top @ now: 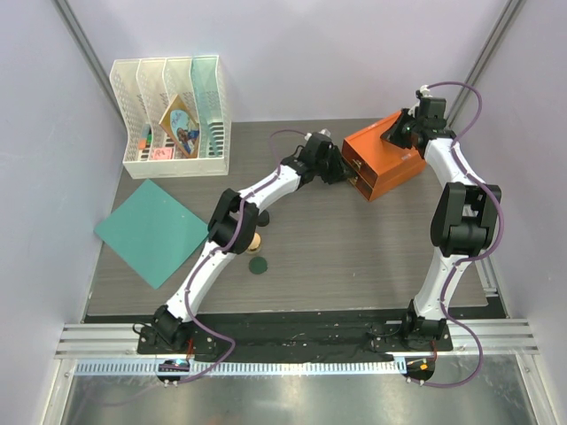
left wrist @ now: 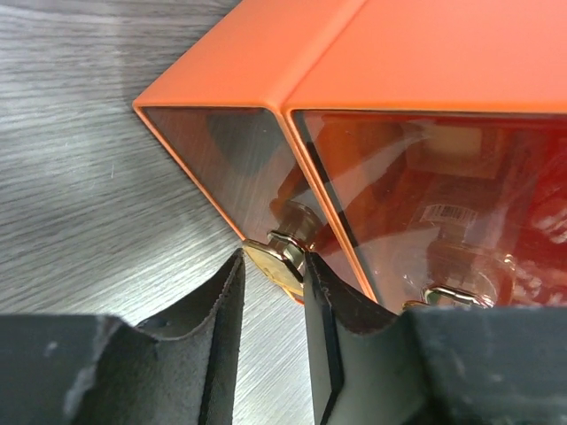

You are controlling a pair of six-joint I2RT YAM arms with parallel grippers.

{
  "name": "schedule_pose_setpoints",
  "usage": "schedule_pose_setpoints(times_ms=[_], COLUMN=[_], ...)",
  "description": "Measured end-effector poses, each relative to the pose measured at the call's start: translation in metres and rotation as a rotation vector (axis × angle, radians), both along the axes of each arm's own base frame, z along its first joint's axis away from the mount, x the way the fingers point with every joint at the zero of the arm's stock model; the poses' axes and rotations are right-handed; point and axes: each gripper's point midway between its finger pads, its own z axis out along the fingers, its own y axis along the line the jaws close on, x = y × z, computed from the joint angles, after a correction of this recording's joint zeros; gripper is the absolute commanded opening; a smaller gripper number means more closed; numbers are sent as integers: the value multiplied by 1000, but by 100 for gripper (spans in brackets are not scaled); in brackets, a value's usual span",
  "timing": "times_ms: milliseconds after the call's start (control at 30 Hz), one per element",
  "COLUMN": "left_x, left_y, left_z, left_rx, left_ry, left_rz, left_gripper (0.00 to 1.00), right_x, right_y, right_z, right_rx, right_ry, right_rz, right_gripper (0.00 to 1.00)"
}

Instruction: Organize the makeup

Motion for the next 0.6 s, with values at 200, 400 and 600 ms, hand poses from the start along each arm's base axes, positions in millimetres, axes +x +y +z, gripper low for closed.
schedule_pose_setpoints(times_ms=[200, 400, 600], left_x=[-1, -5, -16], left_y=[-1, 12, 38], left_z=[1, 1, -1], left_rx=[11, 43, 76], left_ry=[-27, -15, 39], left_rz=[-20, -12, 7], left_gripper=[25, 21, 18], right_x=[0, 0, 0], right_y=[0, 0, 0], right_z=[0, 0, 0], right_rx=[0, 0, 2], right_ry=[0, 0, -2], right_rz=[0, 0, 1], right_gripper=[1, 1, 1])
